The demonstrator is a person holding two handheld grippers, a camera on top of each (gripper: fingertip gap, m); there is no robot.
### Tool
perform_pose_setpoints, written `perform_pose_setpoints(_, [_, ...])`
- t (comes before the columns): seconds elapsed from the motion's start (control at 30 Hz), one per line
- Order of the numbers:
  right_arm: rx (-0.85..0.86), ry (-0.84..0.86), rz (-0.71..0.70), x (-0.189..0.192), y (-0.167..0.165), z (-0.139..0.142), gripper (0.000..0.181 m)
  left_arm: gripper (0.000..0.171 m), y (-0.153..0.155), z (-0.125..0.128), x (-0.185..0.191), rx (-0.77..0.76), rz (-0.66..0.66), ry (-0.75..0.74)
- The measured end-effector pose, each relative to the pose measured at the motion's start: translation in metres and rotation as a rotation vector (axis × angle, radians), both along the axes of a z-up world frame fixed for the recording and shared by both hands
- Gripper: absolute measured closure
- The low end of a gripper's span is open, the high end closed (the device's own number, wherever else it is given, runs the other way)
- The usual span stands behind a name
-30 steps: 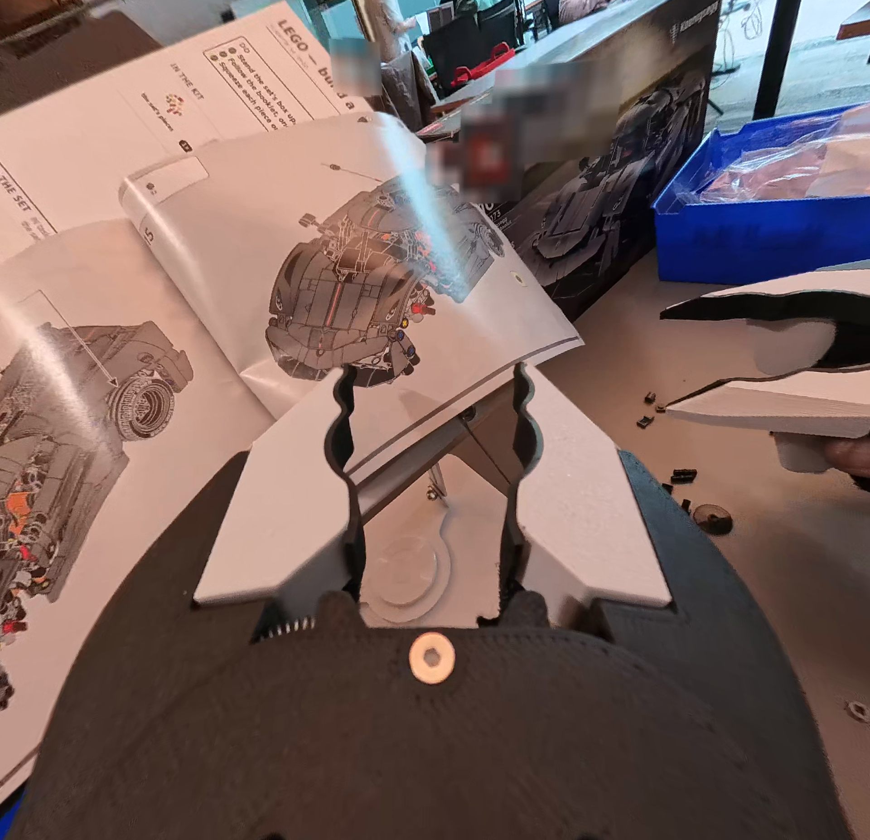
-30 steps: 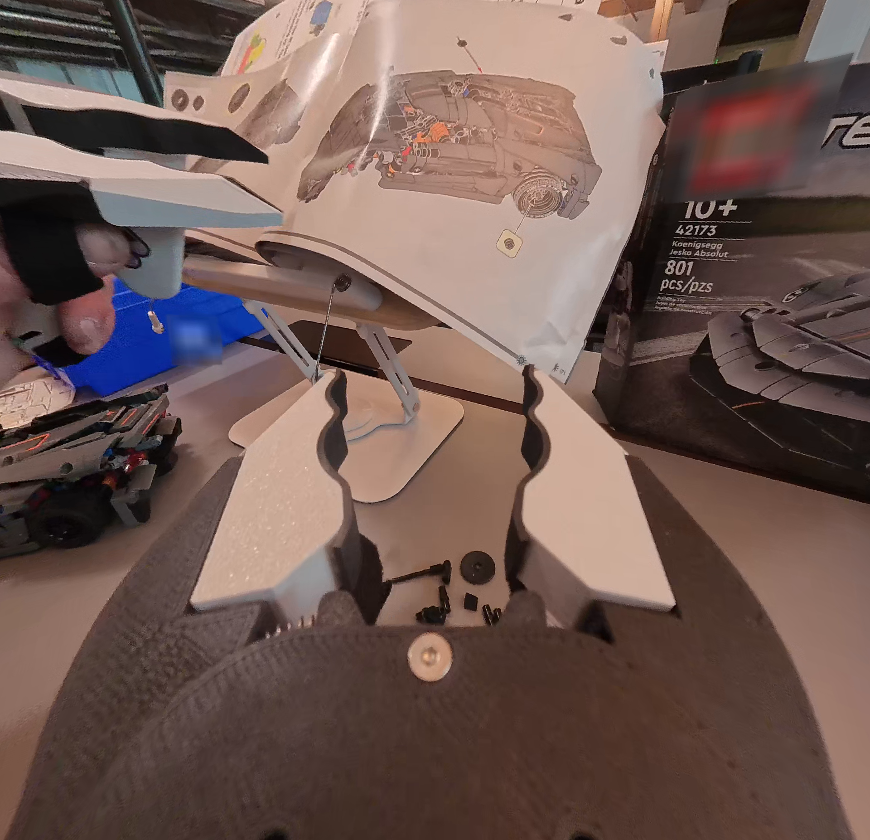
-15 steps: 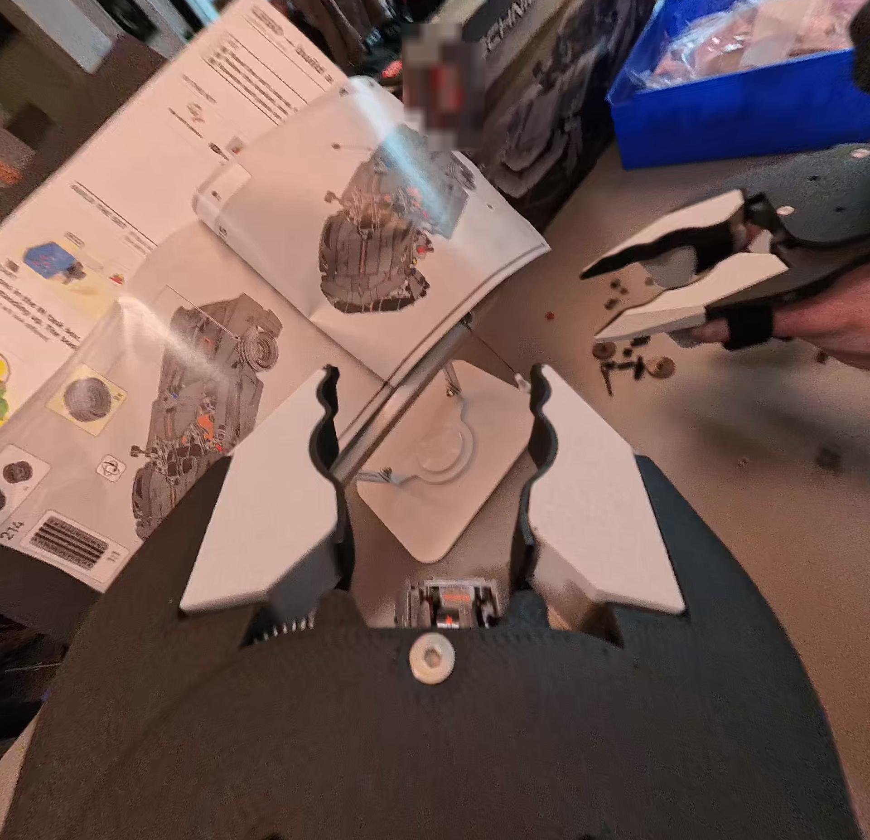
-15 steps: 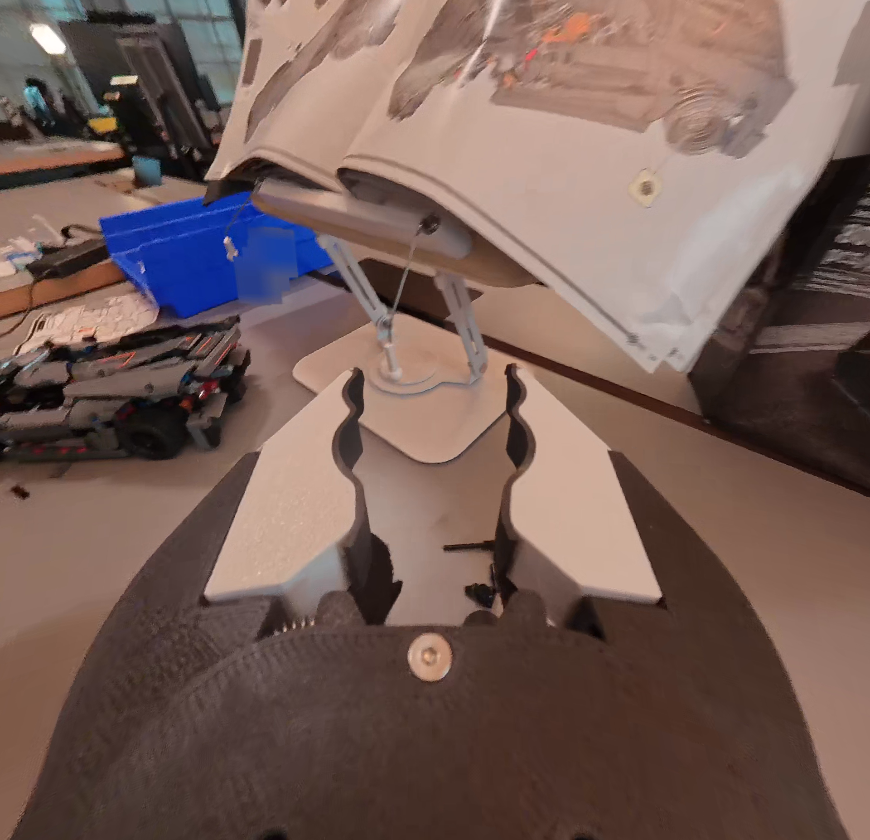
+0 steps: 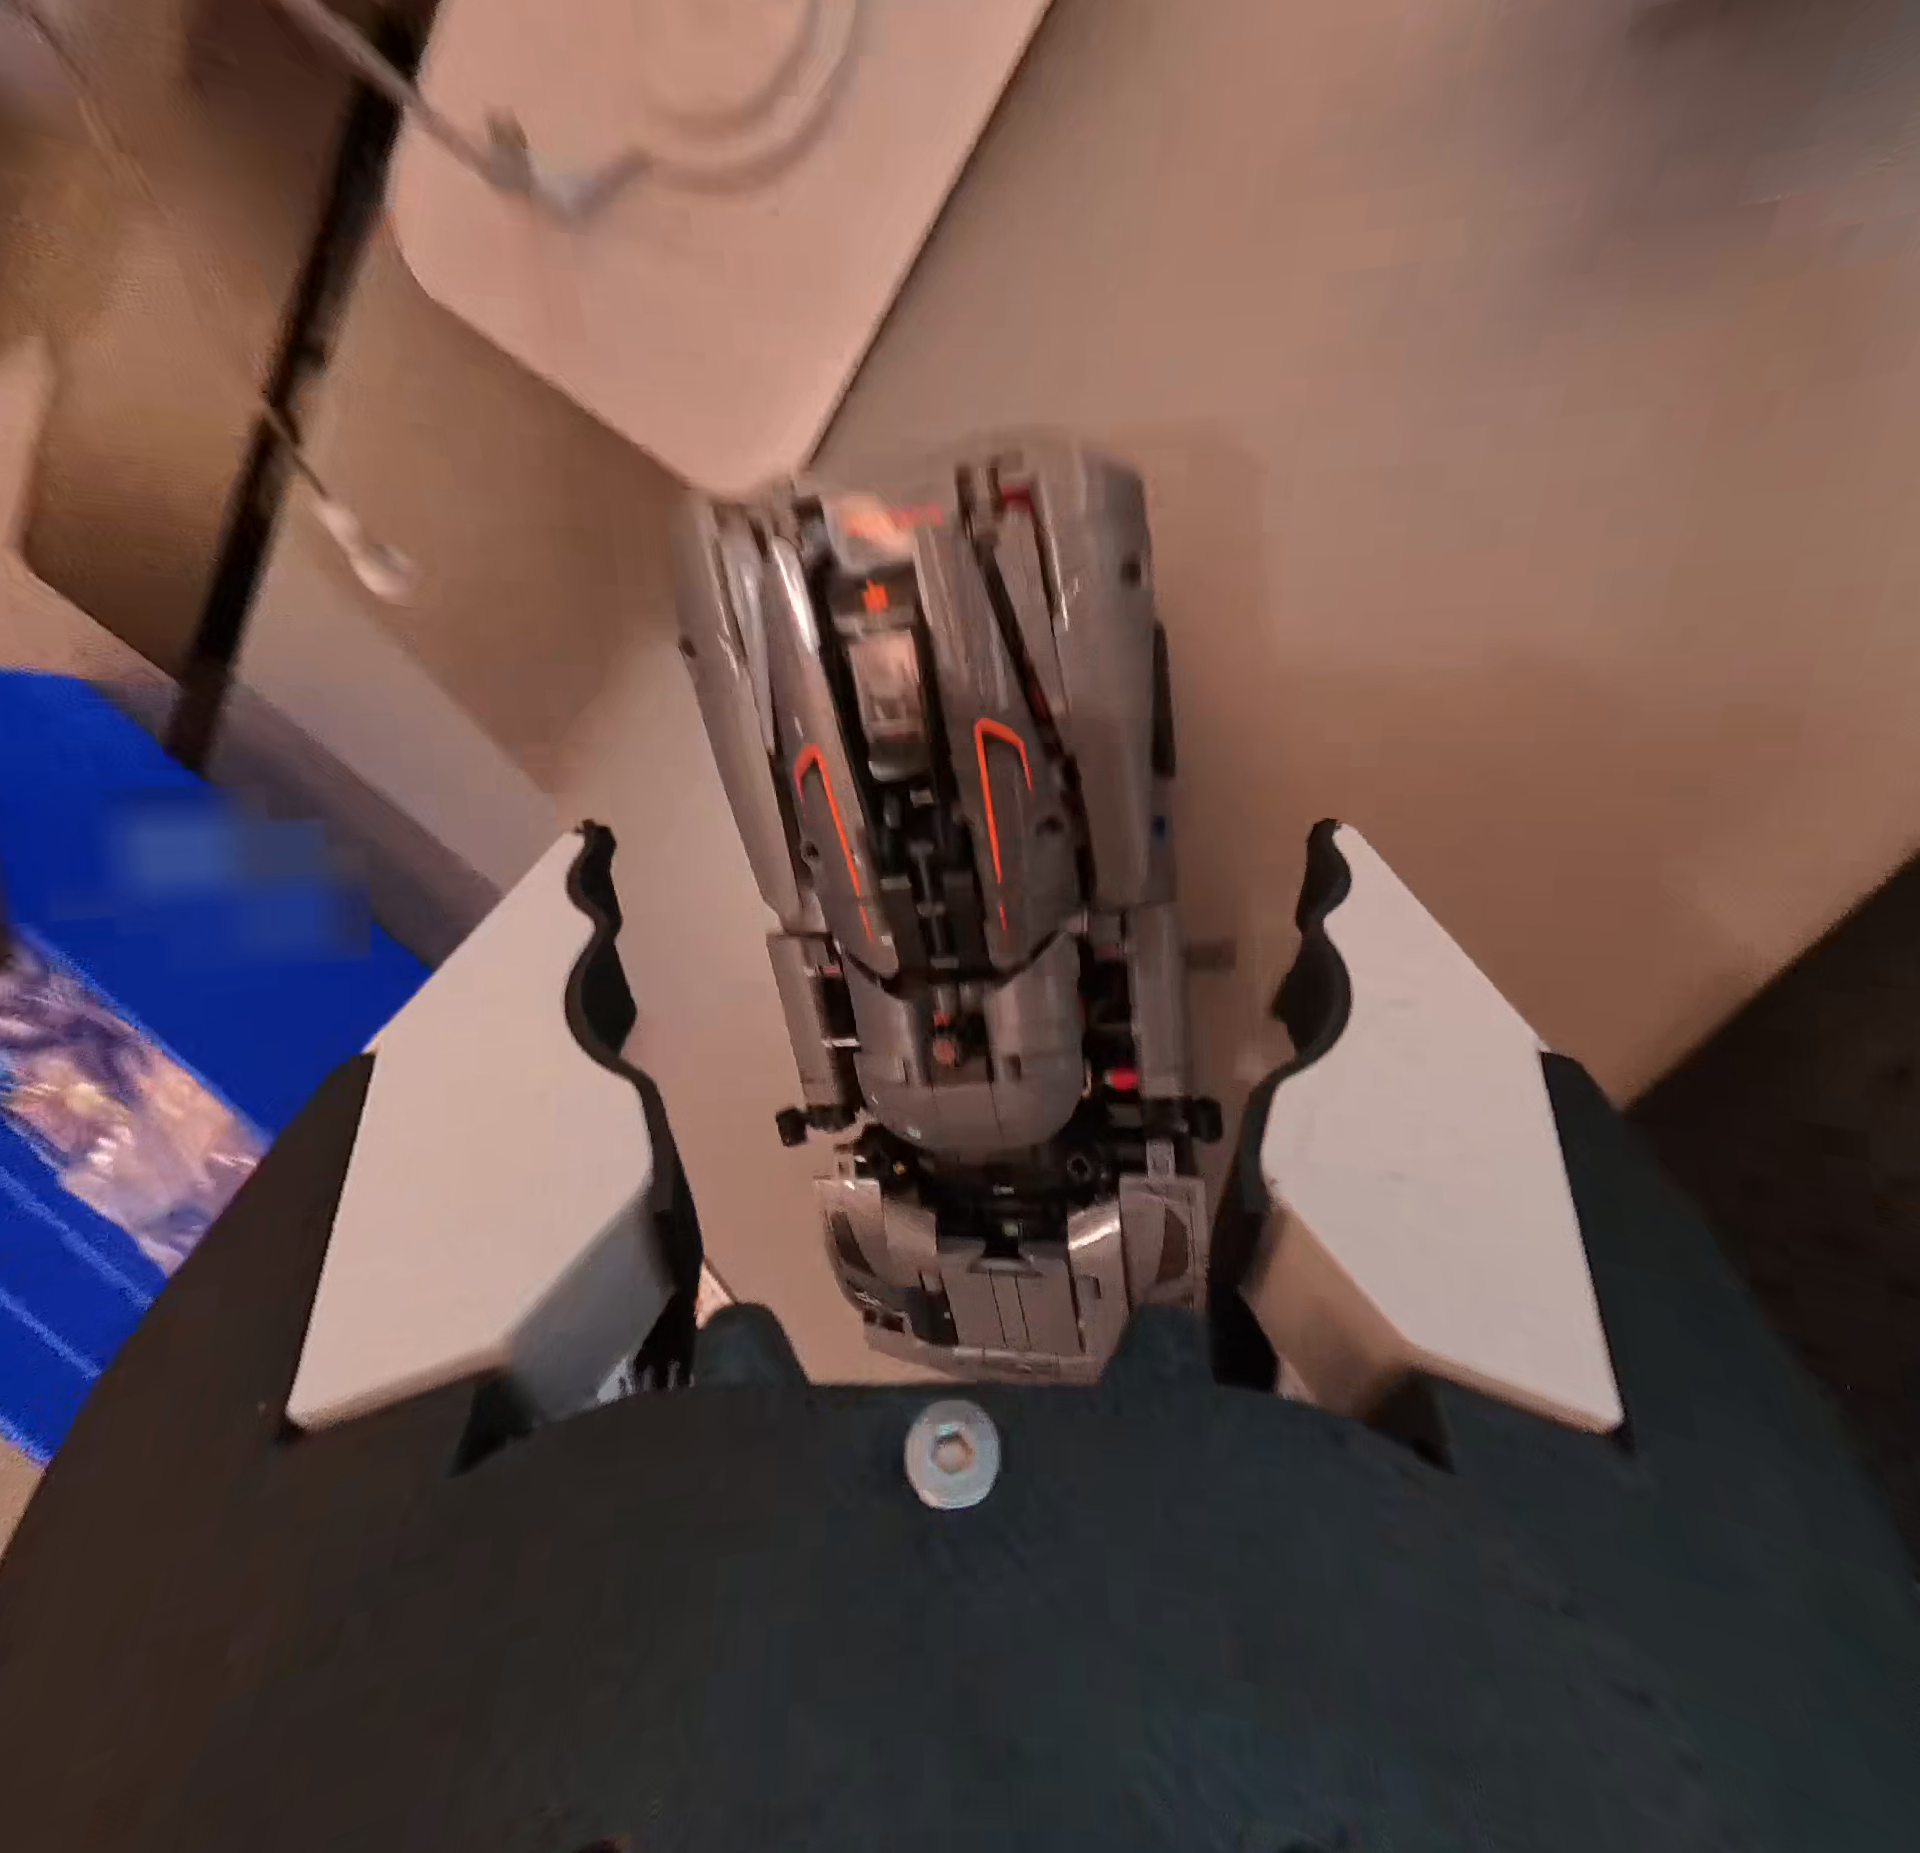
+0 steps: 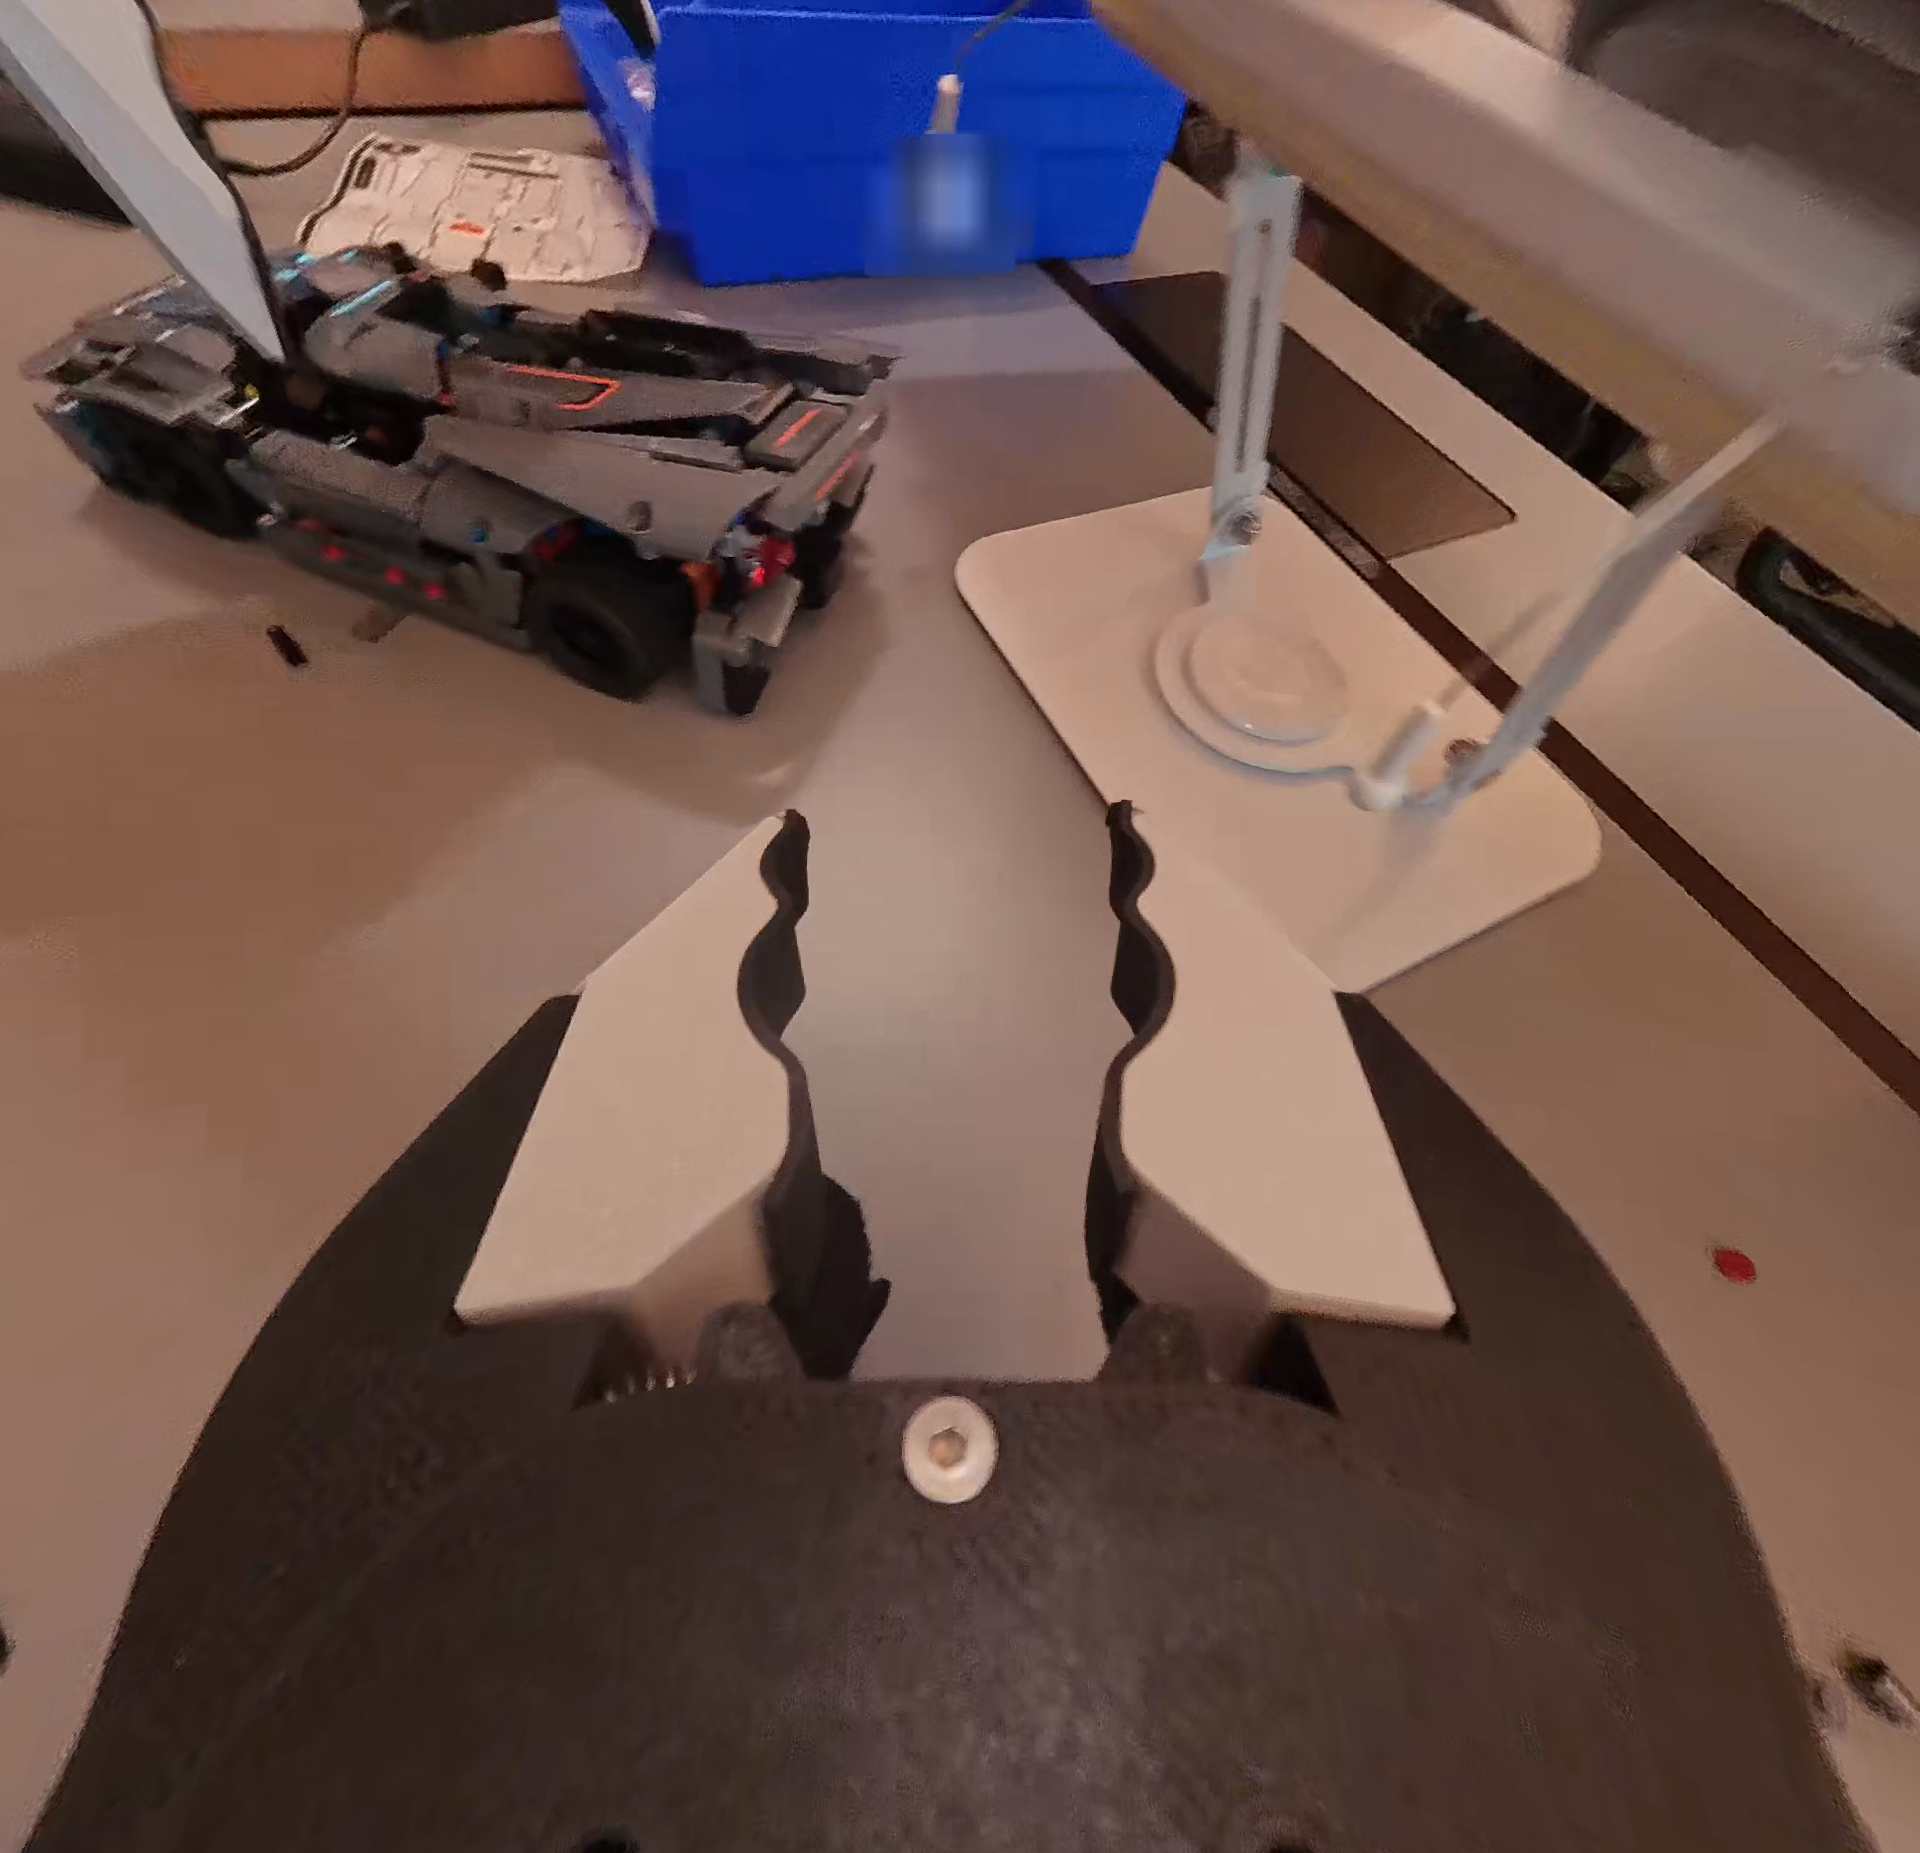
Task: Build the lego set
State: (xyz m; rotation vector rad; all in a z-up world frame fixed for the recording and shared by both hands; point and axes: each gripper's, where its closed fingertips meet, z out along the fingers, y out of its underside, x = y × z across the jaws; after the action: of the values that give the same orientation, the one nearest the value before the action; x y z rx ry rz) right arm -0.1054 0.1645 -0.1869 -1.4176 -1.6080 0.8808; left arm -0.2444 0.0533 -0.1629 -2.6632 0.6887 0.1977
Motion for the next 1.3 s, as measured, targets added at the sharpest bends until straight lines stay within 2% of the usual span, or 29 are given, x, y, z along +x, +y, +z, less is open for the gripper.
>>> perform_pose_setpoints(0.2, [0.055, -0.08, 0.057, -0.01, -0.017, -0.018, 0.124, 0.022, -0.035, -0.068, -0.022, -0.109, 0.056, 0.05])
perform_pose_setpoints(0.3, [0.055, -0.085, 0.067, -0.013, -0.021, -0.021, 0.123, 0.014, -0.036, -0.087, -0.029, -0.101, 0.086, 0.055])
perform_pose_setpoints(0.43, [0.068, -0.103, 0.077, -0.016, -0.025, -0.025, 0.123, 0.014, -0.036, -0.1, -0.036, -0.116, 0.107, 0.052])
perform_pose_setpoints(0.6, [0.074, -0.114, 0.096, -0.021, -0.031, -0.029, 0.123, 0.015, -0.036, -0.111, -0.034, -0.153, 0.116, -0.004])
perform_pose_setpoints(0.87, [0.108, -0.129, 0.138, -0.032, -0.05, -0.033, 0.123, 0.023, -0.03, -0.104, -0.031, -0.139, 0.134, -0.091])
perform_pose_setpoints(0.9, [0.115, -0.131, 0.145, -0.033, -0.053, -0.034, 0.122, 0.029, -0.029, -0.103, -0.034, -0.13, 0.134, -0.08])
perform_pose_setpoints(1.07, [0.157, -0.159, 0.177, -0.04, -0.064, -0.04, 0.122, 0.021, -0.035, -0.109, -0.035, -0.183, 0.135, -0.069])
perform_pose_setpoints(1.3, [0.143, -0.135, 0.18, -0.04, -0.066, -0.035, 0.12, 0.02, -0.035, -0.11, -0.035, -0.212, 0.157, -0.117])
